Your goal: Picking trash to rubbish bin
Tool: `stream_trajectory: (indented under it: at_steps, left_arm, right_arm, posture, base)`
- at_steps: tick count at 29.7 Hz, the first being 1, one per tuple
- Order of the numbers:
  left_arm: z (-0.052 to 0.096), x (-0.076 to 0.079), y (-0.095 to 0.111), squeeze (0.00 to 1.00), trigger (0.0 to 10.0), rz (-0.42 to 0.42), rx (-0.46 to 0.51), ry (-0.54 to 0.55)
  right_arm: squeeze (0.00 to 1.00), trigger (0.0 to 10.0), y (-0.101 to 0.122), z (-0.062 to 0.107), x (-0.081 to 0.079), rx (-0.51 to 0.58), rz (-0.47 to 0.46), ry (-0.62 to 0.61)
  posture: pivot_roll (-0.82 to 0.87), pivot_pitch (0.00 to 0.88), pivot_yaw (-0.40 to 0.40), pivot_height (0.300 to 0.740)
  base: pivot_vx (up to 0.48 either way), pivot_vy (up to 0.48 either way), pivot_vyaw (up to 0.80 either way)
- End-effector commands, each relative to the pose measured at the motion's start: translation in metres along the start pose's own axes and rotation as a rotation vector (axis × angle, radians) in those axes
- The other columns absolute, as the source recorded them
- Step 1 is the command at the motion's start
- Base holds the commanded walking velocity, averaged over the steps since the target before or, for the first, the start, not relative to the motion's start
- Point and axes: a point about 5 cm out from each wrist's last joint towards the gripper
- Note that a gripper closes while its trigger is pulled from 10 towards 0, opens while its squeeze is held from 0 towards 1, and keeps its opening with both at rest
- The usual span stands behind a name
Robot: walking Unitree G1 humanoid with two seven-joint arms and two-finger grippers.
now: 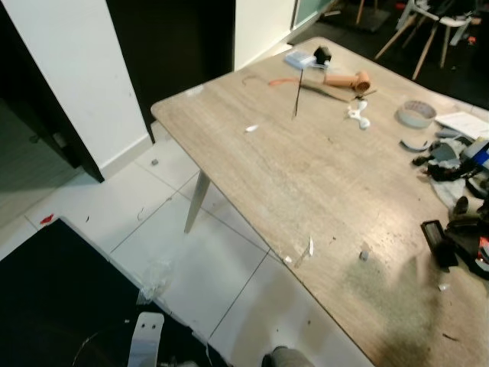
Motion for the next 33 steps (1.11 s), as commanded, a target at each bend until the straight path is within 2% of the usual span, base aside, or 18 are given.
stream_trajectory:
  at_steps: [1,4,7,13,24,33]
  left_arm:
    - [0.003,0.003,-0.017,0.00,10.0,-0.015,-0.069,-0.012]
    - [0.003,0.004,-0.016,0.00,10.0,-0.019,-0.068,-0.017]
    - [0.002,0.006,-0.015,0.00,10.0,-0.024,-0.065,-0.023]
    - [0.002,0.006,-0.014,0.00,10.0,-0.030,-0.063,-0.026]
    - [0.002,0.007,-0.014,0.00,10.0,-0.037,-0.065,-0.030]
    - [0.001,0.007,-0.013,0.00,10.0,-0.039,-0.064,-0.030]
  right_arm:
    - [0.00,10.0,0.001,0.009,0.000,0.007,-0.007,-0.011]
    - [0.00,10.0,0.002,0.011,0.001,0.030,-0.027,-0.029]
    - [0.00,10.0,0.008,0.012,0.011,0.090,-0.103,-0.098]
    - [0.00,10.0,0.009,0.012,0.009,0.120,-0.156,-0.083]
    - [0.00,10.0,0.014,0.012,0.001,0.156,-0.160,-0.035]
    - [0.00,10.0,0.039,0.003,-0.018,0.314,-0.113,0.088]
  posture:
    - [-0.14,0.093,0.008,0.740]
    - [-0.15,0.095,0.010,0.740]
    - [-0.15,0.095,0.010,0.740]
    - [-0.15,0.095,0.010,0.740]
    - [-0.16,0.098,0.016,0.740]
    - [-0.16,0.088,0.010,0.740]
  base:
    - [0.000,0.000,0.00]
    - [0.000,0.000,0.00]
    - [0.000,0.000,0.00]
    - [0.000,0.000,-0.44]
    - [0.000,0.000,-0.54]
    - [0.000,0.000,-0.58]
Point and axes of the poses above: a point about 5 cm out from each wrist's last joint towards the gripper, its own z axis pointing back from the gripper into the wrist, its own y axis along the axis of the wrist's last joint, x = y × z, and after that the axes turned 5 degrees about z, right-handed
